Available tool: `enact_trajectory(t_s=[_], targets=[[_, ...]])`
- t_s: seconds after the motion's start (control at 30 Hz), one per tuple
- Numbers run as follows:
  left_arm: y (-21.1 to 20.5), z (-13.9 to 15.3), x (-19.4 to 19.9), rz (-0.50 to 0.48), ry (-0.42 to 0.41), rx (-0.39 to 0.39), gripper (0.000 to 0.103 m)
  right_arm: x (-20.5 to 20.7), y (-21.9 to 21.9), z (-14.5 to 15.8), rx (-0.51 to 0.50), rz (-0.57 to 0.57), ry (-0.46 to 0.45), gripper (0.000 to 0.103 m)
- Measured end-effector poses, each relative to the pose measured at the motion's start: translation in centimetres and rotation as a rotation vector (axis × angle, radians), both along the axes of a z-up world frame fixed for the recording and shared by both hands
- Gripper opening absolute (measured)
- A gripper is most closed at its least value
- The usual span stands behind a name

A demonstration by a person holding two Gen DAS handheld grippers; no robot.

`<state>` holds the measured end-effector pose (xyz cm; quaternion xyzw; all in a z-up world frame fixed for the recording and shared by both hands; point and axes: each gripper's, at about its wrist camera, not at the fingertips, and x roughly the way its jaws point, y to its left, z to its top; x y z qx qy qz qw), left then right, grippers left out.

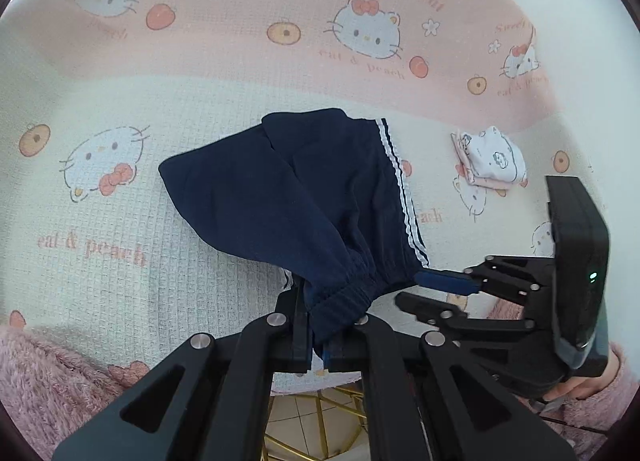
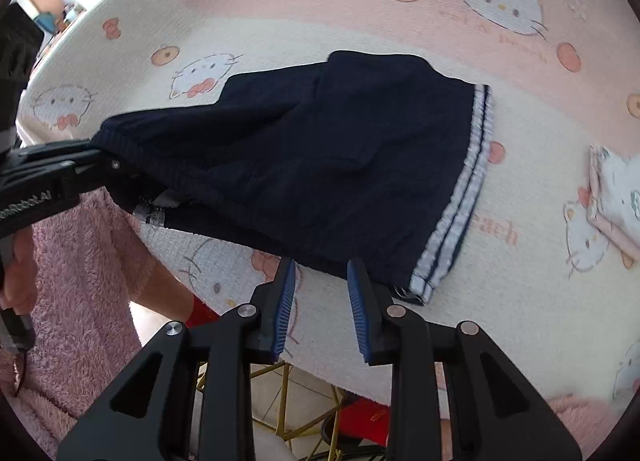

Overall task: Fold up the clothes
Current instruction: 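Lay the navy shorts flat on the bed and open both grippers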

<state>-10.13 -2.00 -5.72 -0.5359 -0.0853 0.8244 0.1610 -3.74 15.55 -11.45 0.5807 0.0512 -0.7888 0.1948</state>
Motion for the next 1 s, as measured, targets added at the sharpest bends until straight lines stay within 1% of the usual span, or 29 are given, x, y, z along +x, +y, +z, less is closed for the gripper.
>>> enact_trajectory(t_s=[0.03,0.13,0.2,0.27,0.3,0.37,0.4,0.47,0.5,0.53,0.57,0.63,0.67,0.7,0.77,0.87,0.93,1.0], targets=[[-0.1,0.5,0.1,-0.001,0.010,0.006,0.003,-0.1,-0.9,0.0,0.008,0.027,0.009,0.027],[-0.3,1.7,0.5,-0.001,0.035,0.025,0.003,0.0,-3.1,0.4,-0.016,0.097,0.042,0.027],[-0.4,2.0,0.5,-0.002,0.037,0.030,0.003,-0.2,-3.9,0.2,0.018,0.096,0.072,0.029],[-0.5,1.9,0.6,0.000,0.031,0.019,0.003,-0.9,-3.7,-0.2,0.077,0.053,0.089,0.029],[-0.5,1.9,0.7,0.001,0.031,0.022,0.003,-1.2,-3.3,-0.2,0.077,0.028,0.091,0.029],[-0.6,1.9,0.9,-0.002,0.027,0.029,0.003,-1.7,-2.4,-0.1,0.057,-0.010,0.111,0.029],[-0.5,2.0,1.1,-0.001,0.026,0.023,0.003,-1.9,-2.0,-0.2,0.064,-0.023,0.123,0.029],[0.0,2.9,1.9,-0.025,0.061,-0.026,0.003,-2.7,-0.6,-0.7,0.056,-0.064,0.127,0.026],[0.3,3.6,2.4,-0.048,0.087,-0.034,0.003,-3.5,0.4,-1.2,0.035,-0.114,0.094,0.024],[0.4,3.8,2.6,-0.050,0.090,-0.044,0.003,-4.3,1.5,-1.6,0.019,-0.164,0.067,0.022],[0.4,4.0,2.7,-0.053,0.092,-0.053,0.003,-4.7,2.7,-1.7,0.013,-0.208,0.061,0.019],[0.5,4.3,3.0,-0.059,0.097,-0.072,0.003,-4.8,4.7,-1.2,0.013,-0.262,0.087,0.015],[0.3,3.7,2.8,-0.049,0.078,-0.081,0.004,-4.7,5.5,-0.7,0.014,-0.281,0.102,0.009],[0.2,3.0,2.6,-0.042,0.051,-0.087,0.004,-4.6,6.2,-0.2,0.011,-0.301,0.119,0.008],[0.2,1.4,2.3,-0.033,0.005,-0.099,0.004,-4.1,7.4,1.5,-0.012,-0.337,0.164,0.007],[0.7,-1.2,2.1,-0.038,-0.055,-0.115,0.004,-2.7,8.2,5.2,-0.031,-0.363,0.265,0.007],[1.1,-2.7,2.2,-0.046,-0.097,-0.113,0.007,-1.5,8.6,7.9,-0.070,-0.380,0.326,0.007],[1.6,-4.1,2.3,-0.052,-0.136,-0.105,0.010,-0.3,8.5,10.1,-0.112,-0.385,0.364,0.008]])
